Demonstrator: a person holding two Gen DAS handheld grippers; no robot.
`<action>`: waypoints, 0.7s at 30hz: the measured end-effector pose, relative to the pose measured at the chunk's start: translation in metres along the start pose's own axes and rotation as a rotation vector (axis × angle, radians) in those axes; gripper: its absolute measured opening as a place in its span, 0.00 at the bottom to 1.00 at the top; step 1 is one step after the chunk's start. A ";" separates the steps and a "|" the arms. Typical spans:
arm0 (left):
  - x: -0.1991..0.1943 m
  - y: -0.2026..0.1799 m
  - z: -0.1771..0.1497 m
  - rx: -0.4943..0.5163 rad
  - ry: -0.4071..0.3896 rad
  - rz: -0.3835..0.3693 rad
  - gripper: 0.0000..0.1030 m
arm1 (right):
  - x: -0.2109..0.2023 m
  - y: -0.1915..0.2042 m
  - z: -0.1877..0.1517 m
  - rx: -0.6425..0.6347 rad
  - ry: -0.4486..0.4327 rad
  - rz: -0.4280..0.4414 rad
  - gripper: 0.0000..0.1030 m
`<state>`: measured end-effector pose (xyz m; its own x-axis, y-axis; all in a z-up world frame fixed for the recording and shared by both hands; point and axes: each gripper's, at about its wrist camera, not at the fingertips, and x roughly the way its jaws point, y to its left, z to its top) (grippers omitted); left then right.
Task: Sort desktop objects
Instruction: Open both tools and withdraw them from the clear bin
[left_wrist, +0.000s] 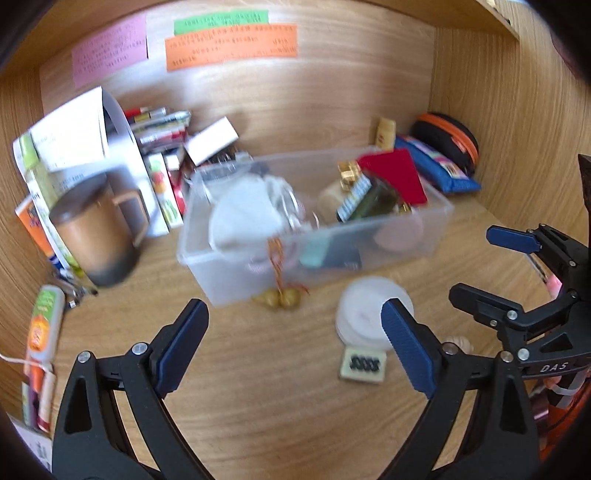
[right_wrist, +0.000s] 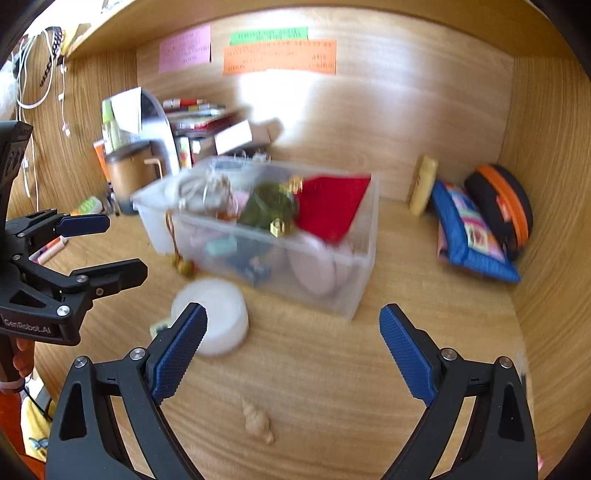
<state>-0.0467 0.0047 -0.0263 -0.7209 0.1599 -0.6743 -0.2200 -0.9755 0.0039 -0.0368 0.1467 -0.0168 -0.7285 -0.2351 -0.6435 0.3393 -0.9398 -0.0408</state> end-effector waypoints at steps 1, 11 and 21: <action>0.001 -0.001 -0.004 -0.003 0.008 -0.005 0.93 | 0.001 0.000 -0.004 0.002 0.010 -0.001 0.91; 0.011 -0.012 -0.030 -0.038 0.101 -0.033 0.93 | 0.005 -0.004 -0.034 0.014 0.079 0.006 0.91; 0.019 -0.019 -0.048 -0.039 0.168 -0.082 0.93 | 0.002 -0.001 -0.050 0.002 0.108 0.024 0.91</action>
<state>-0.0242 0.0193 -0.0744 -0.5813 0.2152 -0.7847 -0.2461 -0.9657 -0.0826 -0.0084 0.1597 -0.0563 -0.6520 -0.2293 -0.7227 0.3546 -0.9347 -0.0233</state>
